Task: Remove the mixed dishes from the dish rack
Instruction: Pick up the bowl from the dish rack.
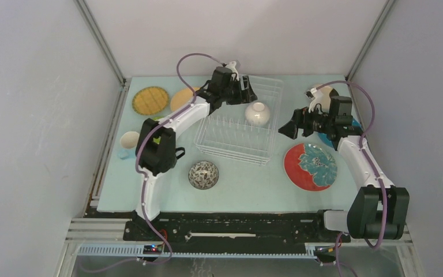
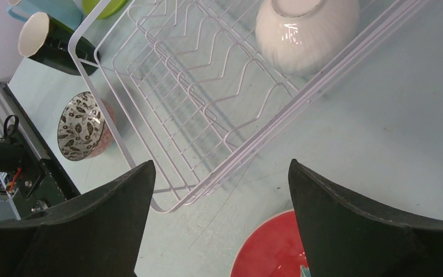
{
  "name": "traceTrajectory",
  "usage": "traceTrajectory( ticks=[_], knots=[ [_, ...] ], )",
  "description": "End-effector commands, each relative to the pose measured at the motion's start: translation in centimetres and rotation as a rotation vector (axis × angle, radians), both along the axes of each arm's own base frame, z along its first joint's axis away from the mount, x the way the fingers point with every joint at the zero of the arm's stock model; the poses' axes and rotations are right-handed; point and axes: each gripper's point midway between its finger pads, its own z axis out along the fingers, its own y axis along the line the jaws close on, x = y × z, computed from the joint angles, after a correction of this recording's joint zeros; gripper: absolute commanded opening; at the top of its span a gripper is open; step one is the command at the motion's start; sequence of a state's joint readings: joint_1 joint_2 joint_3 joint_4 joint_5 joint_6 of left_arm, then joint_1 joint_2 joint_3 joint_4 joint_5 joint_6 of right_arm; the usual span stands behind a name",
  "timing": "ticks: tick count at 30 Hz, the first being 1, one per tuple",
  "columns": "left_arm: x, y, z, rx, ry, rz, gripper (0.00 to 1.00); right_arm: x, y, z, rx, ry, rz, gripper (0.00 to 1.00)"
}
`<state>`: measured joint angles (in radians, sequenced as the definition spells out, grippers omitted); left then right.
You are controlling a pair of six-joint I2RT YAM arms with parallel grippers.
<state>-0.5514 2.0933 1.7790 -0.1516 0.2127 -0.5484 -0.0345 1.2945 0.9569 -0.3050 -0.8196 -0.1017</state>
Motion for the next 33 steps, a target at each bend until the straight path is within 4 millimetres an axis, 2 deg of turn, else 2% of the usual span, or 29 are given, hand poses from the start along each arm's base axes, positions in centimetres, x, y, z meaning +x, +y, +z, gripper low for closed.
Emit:
traceTrajectory(
  ticks=[1,7,16,22,24,33],
  knots=[
    [0.6,-0.1,-1.0,0.086,0.024,-0.033,0.74,1.0,-0.3,1.7,-0.010,-0.038,-0.021,0.93],
    [0.8,-1.4,-3.2,0.086,0.066,-0.094,0.72,1.1,-0.3,1.3,-0.012,-0.019,-0.014,0.93],
    [2.0,-1.8,-5.4,0.095,0.089,-0.075,0.70,1.2,-0.4,0.9,-0.017,-0.008,-0.015,0.93],
    [2.3,-0.7,-6.9,0.107,0.125,-0.047,0.57,1.2,-0.4,0.6,-0.017,0.003,-0.012,0.93],
    [2.5,0.0,-7.3,0.104,0.139,-0.027,0.56,1.2,-0.4,0.5,-0.017,0.005,-0.011,0.92],
    [2.3,1.6,-7.5,0.038,0.167,0.002,0.37,1.1,-0.2,-0.2,-0.029,0.017,0.007,0.92]
  ],
)
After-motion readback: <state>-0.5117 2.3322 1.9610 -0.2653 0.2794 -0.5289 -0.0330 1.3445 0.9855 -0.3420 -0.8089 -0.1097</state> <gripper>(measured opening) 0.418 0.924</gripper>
